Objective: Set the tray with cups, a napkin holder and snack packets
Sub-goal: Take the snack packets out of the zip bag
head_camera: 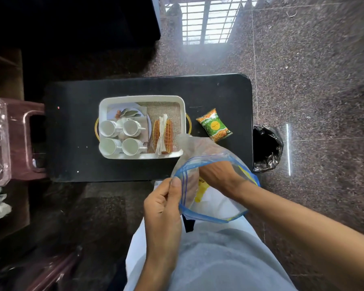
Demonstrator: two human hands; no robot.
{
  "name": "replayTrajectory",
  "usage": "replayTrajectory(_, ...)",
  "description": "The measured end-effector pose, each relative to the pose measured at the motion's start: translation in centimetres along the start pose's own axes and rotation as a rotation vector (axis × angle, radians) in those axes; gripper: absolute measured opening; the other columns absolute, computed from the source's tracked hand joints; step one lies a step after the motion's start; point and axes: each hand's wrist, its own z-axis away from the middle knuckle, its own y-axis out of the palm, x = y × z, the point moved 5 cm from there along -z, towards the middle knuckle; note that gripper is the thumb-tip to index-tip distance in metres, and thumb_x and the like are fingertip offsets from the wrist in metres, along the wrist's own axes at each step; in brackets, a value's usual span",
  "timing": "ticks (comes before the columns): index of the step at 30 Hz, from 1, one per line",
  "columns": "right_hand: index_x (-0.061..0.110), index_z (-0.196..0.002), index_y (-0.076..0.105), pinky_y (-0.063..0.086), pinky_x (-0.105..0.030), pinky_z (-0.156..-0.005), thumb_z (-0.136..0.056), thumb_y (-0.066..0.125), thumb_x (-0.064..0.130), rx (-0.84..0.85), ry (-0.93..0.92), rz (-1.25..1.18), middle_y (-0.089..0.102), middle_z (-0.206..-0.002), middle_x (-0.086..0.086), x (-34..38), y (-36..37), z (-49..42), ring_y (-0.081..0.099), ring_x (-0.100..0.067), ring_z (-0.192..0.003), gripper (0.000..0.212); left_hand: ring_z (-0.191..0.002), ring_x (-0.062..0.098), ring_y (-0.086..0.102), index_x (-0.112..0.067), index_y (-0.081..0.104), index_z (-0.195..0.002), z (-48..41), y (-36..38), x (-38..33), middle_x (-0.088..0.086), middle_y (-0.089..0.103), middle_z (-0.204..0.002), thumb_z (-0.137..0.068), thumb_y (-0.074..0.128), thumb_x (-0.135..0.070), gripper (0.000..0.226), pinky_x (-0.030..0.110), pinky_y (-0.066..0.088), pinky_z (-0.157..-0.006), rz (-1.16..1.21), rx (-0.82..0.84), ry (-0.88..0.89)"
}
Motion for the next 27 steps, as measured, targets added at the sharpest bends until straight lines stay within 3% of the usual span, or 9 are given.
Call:
replayTrajectory(2, 0.020, -0.053, 0.067, 0.045, -0.029, -0.050, -0.036, 0.090, 0.010, 0.020, 0.048, -0.014, 0.065, -0.055, 0.000, -0.1, -0.5, 0.6, 0.062, -0.019, -0.049, 0.030, -0.105, 0.032, 0.075, -0.024, 0.082, -0.095, 0.0, 0.0, 0.0, 0.008, 0.081, -0.099, -0.096, 0.053, -0.040, 0.033, 0.053, 0.058, -0.096, -0.021, -0.008, 0.023)
replayTrajectory(5, 0.018, -0.042, 0.052, 0.032, -0.023, -0.039, -0.040, 0.079, -0.003, 0.039, -0.005, -0.117, 0.055, -0.044, -0.005, 1.0, -1.1, 0.6, 0.052, -0.021, -0.037, 0.034, -0.091, 0.029, 0.075, -0.023, 0.079, -0.089, 0.2, -0.3, 0.0, 0.006, 0.079, -0.089, -0.096, 0.051, -0.041, 0.035, 0.039, 0.060, -0.080, -0.081, -0.030, 0.082)
replayTrajectory(7, 0.010, -0.060, 0.067, 0.043, -0.029, -0.050, -0.056, 0.070, 0.004, 0.055, -0.038, -0.092, 0.065, -0.062, -0.009, 1.6, -1.7, 1.0, 0.060, -0.022, -0.057, 0.008, -0.087, 0.027, 0.074, -0.023, 0.078, -0.086, 0.2, -0.6, 0.2, 0.006, 0.078, -0.086, -0.099, 0.052, -0.041, 0.034, 0.033, 0.059, -0.074, -0.103, -0.040, 0.096)
replayTrajectory(10, 0.007, -0.091, 0.064, 0.053, -0.037, -0.078, -0.074, 0.062, 0.010, 0.038, 0.031, -0.241, 0.067, -0.092, -0.012, 1.9, -2.8, 2.7, 0.062, -0.029, -0.091, 0.017, -0.093, 0.028, 0.076, -0.027, 0.079, -0.090, 0.1, -1.0, 0.4, 0.003, 0.080, -0.090, -0.104, 0.052, -0.034, 0.031, 0.025, 0.060, -0.074, -0.112, -0.046, 0.089)
replayTrajectory(12, 0.009, -0.098, 0.057, 0.055, -0.041, -0.082, -0.080, 0.060, 0.011, 0.062, 0.057, -0.370, 0.066, -0.102, -0.012, 2.1, -3.7, 4.1, 0.060, -0.031, -0.110, 0.019, -0.096, 0.029, 0.075, -0.029, 0.080, -0.092, -0.1, -1.3, 0.3, 0.003, 0.081, -0.092, -0.103, 0.051, -0.033, 0.031, 0.029, 0.061, -0.079, -0.112, -0.052, 0.085)
replayTrajectory(17, 0.015, -0.082, 0.052, 0.048, -0.038, -0.042, -0.073, 0.058, 0.023, -0.122, 0.167, -0.566, 0.061, -0.072, 0.002, -0.3, -8.2, 8.4, 0.064, -0.028, -0.066, 0.013, -0.096, 0.036, 0.073, -0.022, 0.079, -0.091, -0.6, -1.8, -0.3, 0.008, 0.079, -0.091, -0.102, 0.055, -0.041, 0.032, 0.036, 0.061, -0.079, -0.086, -0.069, 0.102)
replayTrajectory(19, 0.014, -0.080, 0.052, 0.045, -0.037, -0.040, -0.076, 0.055, 0.022, -0.184, 0.231, -0.556, 0.059, -0.063, 0.003, -1.3, -9.3, 9.7, 0.060, -0.029, -0.056, 0.009, -0.097, 0.037, 0.073, -0.023, 0.078, -0.090, -0.7, -1.4, -0.5, 0.011, 0.078, -0.093, -0.099, 0.053, -0.043, 0.033, 0.049, 0.061, -0.083, -0.092, -0.046, 0.099)
replayTrajectory(23, 0.010, -0.079, 0.059, 0.047, -0.039, -0.042, -0.076, 0.065, 0.013, -0.248, 0.209, -0.529, 0.061, -0.063, 0.000, -1.8, -9.8, 10.2, 0.060, -0.030, -0.055, 0.007, -0.085, 0.022, 0.074, -0.028, 0.075, -0.091, -0.8, -0.3, -1.2, 0.000, 0.078, -0.086, -0.095, 0.049, -0.053, 0.037, 0.044, 0.063, -0.072, -0.219, -0.005, 0.171)
replayTrajectory(27, 0.012, -0.074, 0.068, 0.047, -0.034, -0.045, -0.076, 0.073, 0.014, -0.390, 0.133, -0.452, 0.062, -0.060, 0.001, -1.3, -10.9, 10.1, 0.058, -0.026, -0.052, 0.006, -0.076, 0.021, 0.068, -0.021, 0.076, -0.088, -1.8, -0.7, -0.6, 0.010, 0.075, -0.082, -0.099, 0.051, -0.041, 0.034, 0.048, 0.057, -0.073, -0.189, -0.006, 0.158)
